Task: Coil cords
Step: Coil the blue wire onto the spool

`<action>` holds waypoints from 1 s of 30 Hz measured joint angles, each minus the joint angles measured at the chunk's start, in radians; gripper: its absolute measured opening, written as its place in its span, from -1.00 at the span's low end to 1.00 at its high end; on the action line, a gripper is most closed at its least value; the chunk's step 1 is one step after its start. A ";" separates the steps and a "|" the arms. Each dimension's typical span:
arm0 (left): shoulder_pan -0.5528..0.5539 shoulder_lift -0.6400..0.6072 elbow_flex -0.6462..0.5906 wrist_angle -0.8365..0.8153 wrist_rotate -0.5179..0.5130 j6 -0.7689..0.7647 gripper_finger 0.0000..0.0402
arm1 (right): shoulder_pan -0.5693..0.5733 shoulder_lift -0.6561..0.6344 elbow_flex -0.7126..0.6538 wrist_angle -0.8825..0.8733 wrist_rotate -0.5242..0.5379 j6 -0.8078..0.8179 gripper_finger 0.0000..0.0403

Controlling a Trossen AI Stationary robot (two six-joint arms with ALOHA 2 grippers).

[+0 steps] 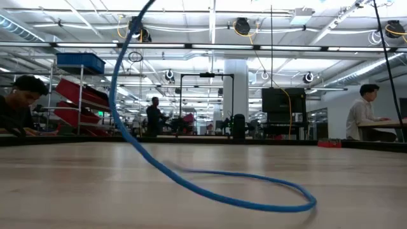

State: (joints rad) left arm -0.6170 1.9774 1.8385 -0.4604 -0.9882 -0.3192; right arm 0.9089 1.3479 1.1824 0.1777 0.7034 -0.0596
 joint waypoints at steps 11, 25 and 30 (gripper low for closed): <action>0.000 0.000 0.000 -0.118 0.000 -0.072 -0.34 | 0.037 0.000 0.000 0.040 -0.001 -0.046 -1.00; -0.038 -0.024 0.000 -0.277 0.001 -0.121 -0.34 | 0.050 -0.002 0.000 0.043 0.005 -0.055 -1.00; -0.074 -0.048 0.000 -0.289 -0.014 -0.146 -0.34 | 0.049 -0.003 0.000 0.008 0.082 -0.041 -1.00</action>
State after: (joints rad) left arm -0.6914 1.9290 1.8386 -0.7490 -1.0021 -0.4652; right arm 0.9577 1.3445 1.1824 0.1856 0.7857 -0.1011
